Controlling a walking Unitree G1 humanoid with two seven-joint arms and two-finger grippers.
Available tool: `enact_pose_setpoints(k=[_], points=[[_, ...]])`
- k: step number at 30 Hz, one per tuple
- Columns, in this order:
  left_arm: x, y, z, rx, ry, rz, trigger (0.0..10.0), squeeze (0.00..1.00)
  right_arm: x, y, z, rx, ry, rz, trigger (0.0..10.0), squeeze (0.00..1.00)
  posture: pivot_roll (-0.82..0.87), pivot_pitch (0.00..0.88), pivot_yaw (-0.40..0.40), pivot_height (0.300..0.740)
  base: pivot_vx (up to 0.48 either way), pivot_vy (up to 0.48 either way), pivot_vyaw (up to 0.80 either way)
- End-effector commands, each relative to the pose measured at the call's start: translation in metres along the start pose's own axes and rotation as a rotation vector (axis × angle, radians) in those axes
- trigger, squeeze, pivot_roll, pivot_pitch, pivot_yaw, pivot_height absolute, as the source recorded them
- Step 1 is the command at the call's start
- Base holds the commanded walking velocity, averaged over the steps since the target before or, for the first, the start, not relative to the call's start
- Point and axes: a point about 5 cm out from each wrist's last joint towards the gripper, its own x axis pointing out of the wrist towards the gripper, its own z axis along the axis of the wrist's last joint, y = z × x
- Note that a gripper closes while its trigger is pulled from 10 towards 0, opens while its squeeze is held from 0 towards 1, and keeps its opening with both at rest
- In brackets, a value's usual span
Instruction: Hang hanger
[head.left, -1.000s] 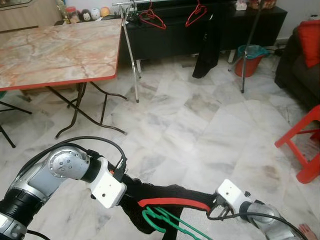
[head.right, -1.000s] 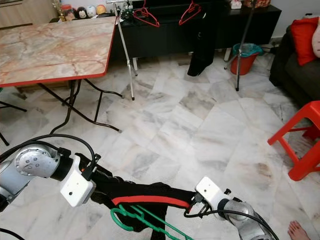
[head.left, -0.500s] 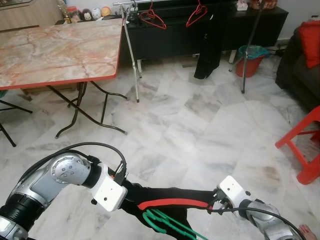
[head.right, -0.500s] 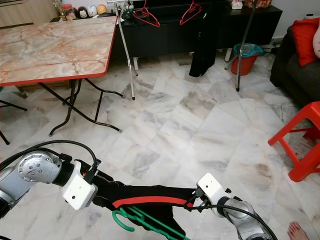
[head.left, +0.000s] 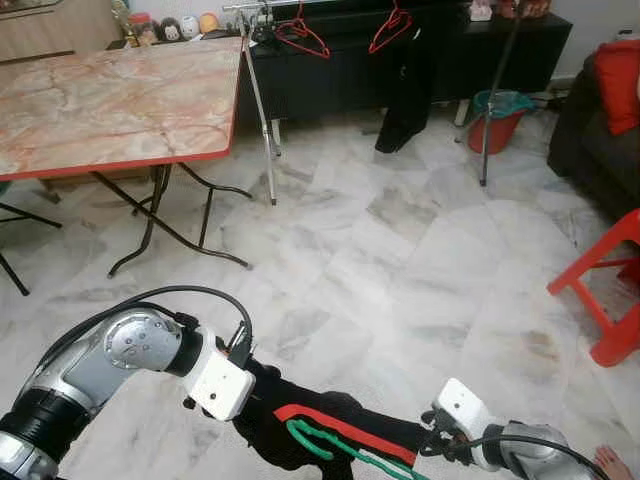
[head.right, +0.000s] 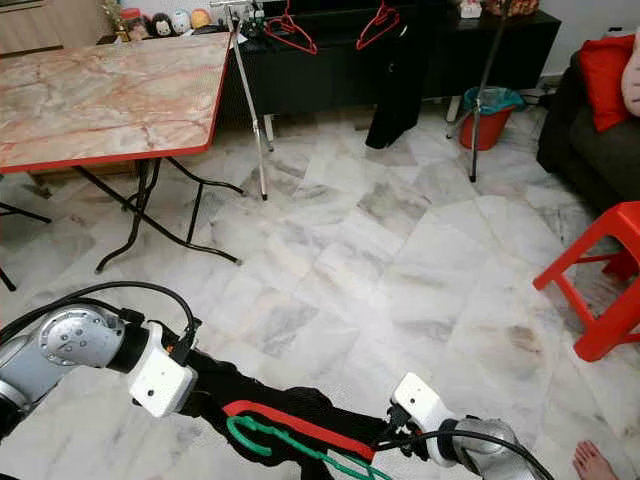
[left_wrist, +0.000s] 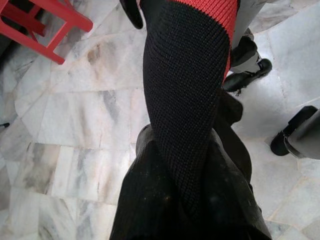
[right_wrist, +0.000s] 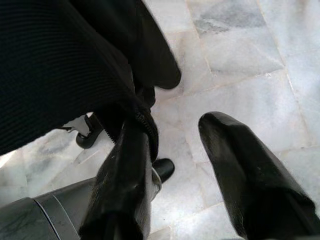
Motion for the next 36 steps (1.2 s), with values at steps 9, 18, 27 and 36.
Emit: enact_pose_setpoints(k=[9,18,27,36], points=[[-0.003,-0.005,0.000,-0.033,-0.007,-0.013,10.0,0.00,-0.009,-0.004,0.004,0.006,-0.022,0.038,10.0,1.00,-0.16,0.064,0.047,0.740,0.000,0.000,0.00],[-0.003,-0.006,0.000,-0.088,-0.032,-0.005,10.0,0.00,-0.021,0.004,0.012,0.047,-0.090,0.198,10.0,1.00,-0.16,0.069,0.054,0.740,0.000,0.000,0.00],[0.000,-0.008,-0.005,-0.197,-0.060,0.053,10.0,0.00,-0.032,-0.010,0.022,-0.011,-0.116,0.103,10.0,0.00,-0.16,0.069,0.057,0.740,0.000,0.000,0.00],[0.005,-0.013,-0.019,-0.338,-0.013,0.098,10.0,0.00,-0.060,-0.062,0.088,-0.060,-0.421,-0.368,10.0,0.00,-0.17,0.062,0.059,0.740,0.000,0.000,0.00]])
